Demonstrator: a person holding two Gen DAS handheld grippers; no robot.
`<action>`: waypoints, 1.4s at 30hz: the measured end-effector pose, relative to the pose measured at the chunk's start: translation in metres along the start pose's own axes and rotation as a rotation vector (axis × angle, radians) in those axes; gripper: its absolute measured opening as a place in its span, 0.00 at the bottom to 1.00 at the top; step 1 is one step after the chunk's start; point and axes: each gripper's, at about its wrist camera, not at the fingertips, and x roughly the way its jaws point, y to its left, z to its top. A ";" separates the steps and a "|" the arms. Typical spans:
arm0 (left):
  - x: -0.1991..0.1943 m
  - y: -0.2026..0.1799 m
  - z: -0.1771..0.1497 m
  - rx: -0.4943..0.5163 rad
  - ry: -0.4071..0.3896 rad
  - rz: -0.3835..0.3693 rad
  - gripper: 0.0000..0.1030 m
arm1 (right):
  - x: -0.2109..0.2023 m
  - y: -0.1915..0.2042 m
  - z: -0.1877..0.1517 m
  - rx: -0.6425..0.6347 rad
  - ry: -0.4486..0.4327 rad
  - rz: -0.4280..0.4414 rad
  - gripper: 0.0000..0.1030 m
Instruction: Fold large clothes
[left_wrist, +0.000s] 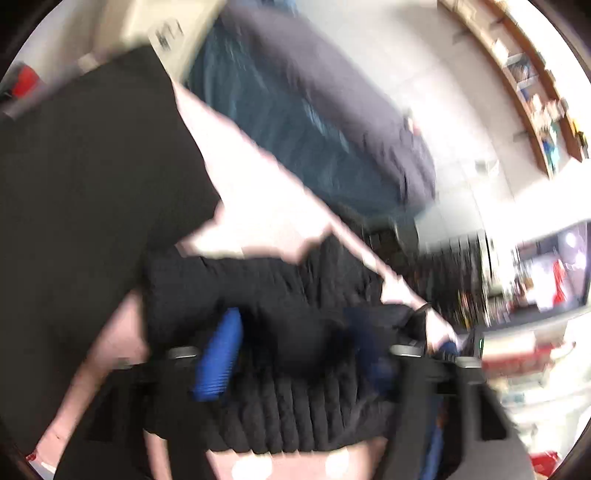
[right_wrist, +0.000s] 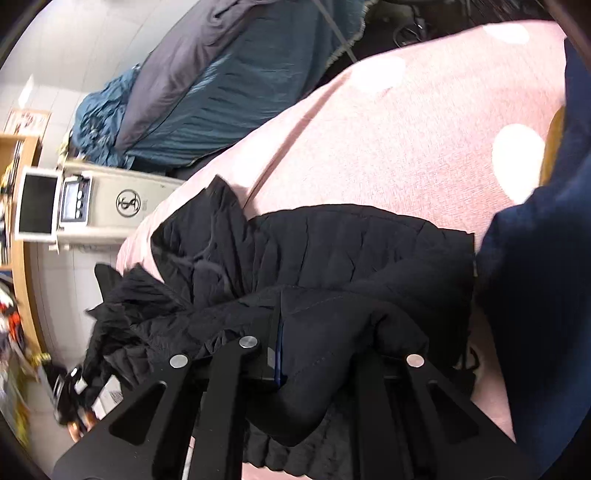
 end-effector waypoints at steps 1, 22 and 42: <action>-0.015 0.001 0.001 -0.007 -0.086 0.031 0.90 | 0.004 -0.001 0.003 0.017 0.003 0.000 0.11; 0.118 -0.140 -0.220 0.622 0.149 0.330 0.91 | -0.059 0.067 -0.093 -0.348 -0.277 -0.227 0.78; 0.243 -0.112 -0.176 0.483 0.422 0.525 0.96 | 0.100 0.055 -0.124 -0.481 0.111 -0.612 0.95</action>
